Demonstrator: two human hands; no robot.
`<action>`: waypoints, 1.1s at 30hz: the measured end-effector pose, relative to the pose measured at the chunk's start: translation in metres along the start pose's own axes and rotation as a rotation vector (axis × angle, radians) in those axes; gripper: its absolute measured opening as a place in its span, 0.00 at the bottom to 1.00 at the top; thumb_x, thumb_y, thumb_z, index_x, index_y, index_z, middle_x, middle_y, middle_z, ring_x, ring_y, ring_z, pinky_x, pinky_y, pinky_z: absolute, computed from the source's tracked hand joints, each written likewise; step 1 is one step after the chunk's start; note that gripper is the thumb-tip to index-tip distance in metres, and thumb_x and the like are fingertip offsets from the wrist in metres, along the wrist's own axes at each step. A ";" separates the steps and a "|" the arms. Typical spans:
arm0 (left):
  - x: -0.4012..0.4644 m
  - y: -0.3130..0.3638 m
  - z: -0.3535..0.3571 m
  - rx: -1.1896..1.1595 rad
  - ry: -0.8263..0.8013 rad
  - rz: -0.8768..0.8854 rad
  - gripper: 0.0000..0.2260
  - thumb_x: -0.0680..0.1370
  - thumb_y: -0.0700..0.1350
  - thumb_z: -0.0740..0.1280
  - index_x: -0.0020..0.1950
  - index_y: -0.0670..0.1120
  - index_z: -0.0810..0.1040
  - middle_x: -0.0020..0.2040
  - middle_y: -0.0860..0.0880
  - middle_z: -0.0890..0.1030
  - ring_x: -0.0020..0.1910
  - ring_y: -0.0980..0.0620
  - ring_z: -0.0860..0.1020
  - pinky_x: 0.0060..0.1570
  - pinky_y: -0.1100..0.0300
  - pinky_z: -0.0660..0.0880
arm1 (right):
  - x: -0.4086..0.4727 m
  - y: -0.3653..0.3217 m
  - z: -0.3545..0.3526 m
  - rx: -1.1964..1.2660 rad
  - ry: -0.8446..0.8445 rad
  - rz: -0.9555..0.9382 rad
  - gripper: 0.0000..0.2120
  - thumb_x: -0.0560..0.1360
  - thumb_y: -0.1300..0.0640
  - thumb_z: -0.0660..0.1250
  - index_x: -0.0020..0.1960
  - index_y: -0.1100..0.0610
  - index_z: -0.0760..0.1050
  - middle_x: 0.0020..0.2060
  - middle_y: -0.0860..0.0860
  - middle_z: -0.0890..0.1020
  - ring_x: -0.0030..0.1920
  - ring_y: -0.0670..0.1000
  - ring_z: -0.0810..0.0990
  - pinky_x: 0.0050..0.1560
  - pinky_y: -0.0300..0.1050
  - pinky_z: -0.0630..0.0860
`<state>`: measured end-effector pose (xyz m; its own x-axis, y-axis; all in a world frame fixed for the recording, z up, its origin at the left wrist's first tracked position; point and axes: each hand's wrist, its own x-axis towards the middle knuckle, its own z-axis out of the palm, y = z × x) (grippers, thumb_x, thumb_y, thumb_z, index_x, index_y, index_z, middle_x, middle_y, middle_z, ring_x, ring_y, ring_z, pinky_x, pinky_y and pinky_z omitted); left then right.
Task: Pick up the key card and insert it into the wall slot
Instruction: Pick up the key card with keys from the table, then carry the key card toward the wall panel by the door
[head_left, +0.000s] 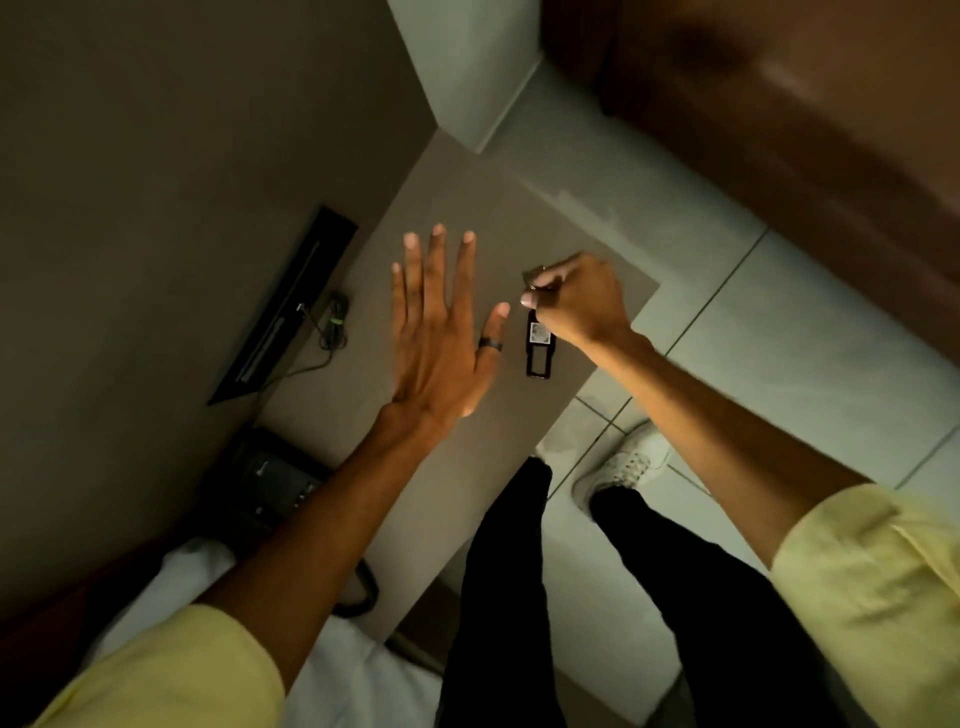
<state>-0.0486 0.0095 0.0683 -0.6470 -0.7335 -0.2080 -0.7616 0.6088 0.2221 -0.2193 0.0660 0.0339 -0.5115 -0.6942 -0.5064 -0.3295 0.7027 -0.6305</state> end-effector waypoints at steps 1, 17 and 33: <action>0.002 0.012 -0.016 -0.001 0.027 0.001 0.34 0.88 0.63 0.50 0.89 0.47 0.47 0.89 0.39 0.48 0.88 0.37 0.43 0.86 0.43 0.40 | -0.007 -0.009 -0.022 0.036 0.032 -0.041 0.06 0.71 0.63 0.77 0.48 0.58 0.87 0.48 0.53 0.89 0.49 0.44 0.85 0.52 0.31 0.79; 0.010 0.209 -0.398 -0.007 0.718 0.308 0.32 0.88 0.61 0.51 0.89 0.47 0.55 0.88 0.40 0.52 0.88 0.37 0.45 0.86 0.43 0.41 | -0.217 -0.230 -0.427 -0.183 0.524 -0.769 0.06 0.72 0.57 0.77 0.49 0.55 0.87 0.43 0.49 0.88 0.39 0.42 0.82 0.43 0.29 0.75; -0.026 0.454 -0.605 -0.065 1.173 0.809 0.34 0.87 0.62 0.54 0.89 0.46 0.52 0.88 0.39 0.51 0.87 0.38 0.44 0.86 0.36 0.48 | -0.489 -0.231 -0.687 -0.115 1.242 -0.716 0.06 0.72 0.55 0.78 0.49 0.52 0.87 0.41 0.46 0.88 0.44 0.42 0.83 0.50 0.28 0.71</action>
<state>-0.3559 0.1228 0.7507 -0.4668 -0.0374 0.8836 -0.1795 0.9823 -0.0532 -0.4378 0.3496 0.8313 -0.5402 -0.3569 0.7621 -0.8375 0.3168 -0.4452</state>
